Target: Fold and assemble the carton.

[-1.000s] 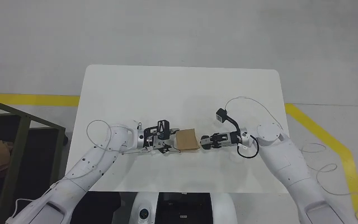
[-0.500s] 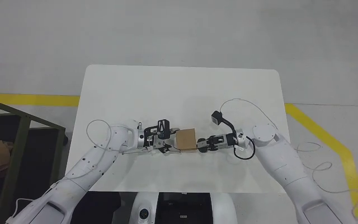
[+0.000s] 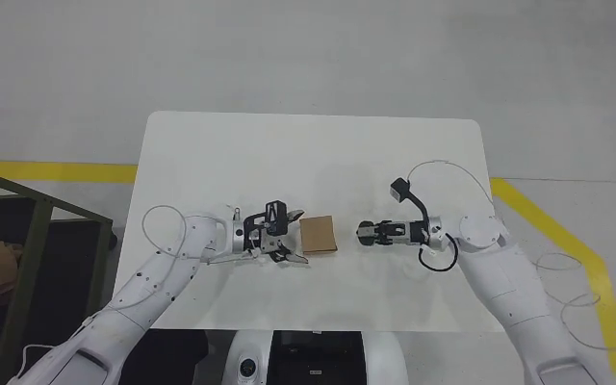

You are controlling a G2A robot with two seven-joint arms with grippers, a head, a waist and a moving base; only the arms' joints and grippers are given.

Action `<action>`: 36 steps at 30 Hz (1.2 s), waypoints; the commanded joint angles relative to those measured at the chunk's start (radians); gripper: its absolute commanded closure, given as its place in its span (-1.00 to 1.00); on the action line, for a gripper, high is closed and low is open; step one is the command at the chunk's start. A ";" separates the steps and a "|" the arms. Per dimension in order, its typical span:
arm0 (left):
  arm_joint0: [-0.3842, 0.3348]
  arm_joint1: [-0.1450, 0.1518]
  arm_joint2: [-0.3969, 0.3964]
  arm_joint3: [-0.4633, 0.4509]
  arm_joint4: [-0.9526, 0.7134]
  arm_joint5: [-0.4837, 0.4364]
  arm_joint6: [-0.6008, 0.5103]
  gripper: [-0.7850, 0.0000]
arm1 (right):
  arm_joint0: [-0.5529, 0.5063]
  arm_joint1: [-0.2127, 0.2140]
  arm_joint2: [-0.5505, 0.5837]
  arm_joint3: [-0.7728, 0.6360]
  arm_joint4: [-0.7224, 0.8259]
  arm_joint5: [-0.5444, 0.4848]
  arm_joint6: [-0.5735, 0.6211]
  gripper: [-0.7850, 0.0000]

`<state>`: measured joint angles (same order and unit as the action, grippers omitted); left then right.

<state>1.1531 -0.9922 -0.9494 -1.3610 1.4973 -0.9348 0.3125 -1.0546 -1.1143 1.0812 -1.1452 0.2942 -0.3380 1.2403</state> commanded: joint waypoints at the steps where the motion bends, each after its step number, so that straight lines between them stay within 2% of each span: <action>1: 0.012 0.005 -0.011 -0.012 0.002 -0.014 0.017 -1.00 | -0.012 0.006 0.018 -0.017 -0.006 -0.006 -0.012 1.00; 5: 0.053 0.022 -0.071 -0.062 -0.031 -0.023 0.121 -1.00 | -0.022 0.015 0.044 -0.048 -0.023 -0.033 -0.035 1.00; 10: 0.120 0.044 -0.184 -0.103 -0.092 0.055 0.110 -1.00 | -0.010 0.020 0.065 -0.067 -0.055 -0.101 -0.080 1.00; 16: 0.148 0.051 -0.262 -0.130 -0.239 0.111 -0.050 -1.00 | 0.022 0.023 0.093 -0.021 -0.092 -0.226 -0.155 1.00; 22: 0.117 0.055 -0.306 -0.108 -0.421 0.104 -0.268 -1.00 | 0.052 0.033 0.149 0.050 -0.178 -0.359 -0.286 1.00; 23: 0.113 0.055 -0.314 -0.101 -0.455 0.107 -0.292 -1.00 | 0.055 0.036 0.162 0.052 -0.200 -0.376 -0.307 0.95; 27: 0.089 0.059 -0.351 -0.085 -0.563 0.127 -0.387 -1.00 | 0.050 0.050 0.213 0.040 -0.267 -0.417 -0.375 0.76; 30: 0.075 0.064 -0.380 -0.084 -0.627 0.128 -0.453 -1.00 | 0.049 0.063 0.252 0.025 -0.313 -0.425 -0.391 0.84; 33: 0.043 0.072 -0.418 -0.074 -0.674 0.122 -0.534 -1.00 | 0.049 0.076 0.290 -0.001 -0.351 -0.420 -0.396 0.41; 35: 0.027 0.077 -0.441 -0.072 -0.701 0.125 -0.574 -1.00 | 0.045 0.083 0.316 -0.018 -0.361 -0.415 -0.399 -1.00; 36: 0.020 0.079 -0.452 -0.073 -0.715 0.124 -0.588 -1.00 | 0.044 0.087 0.330 -0.028 -0.361 -0.417 -0.403 -1.00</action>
<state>1.1810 -0.9157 -1.3887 -1.4328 0.7974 -0.8110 -0.2568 -1.0094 -1.0309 1.3958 -1.1639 -0.0669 -0.7538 0.8406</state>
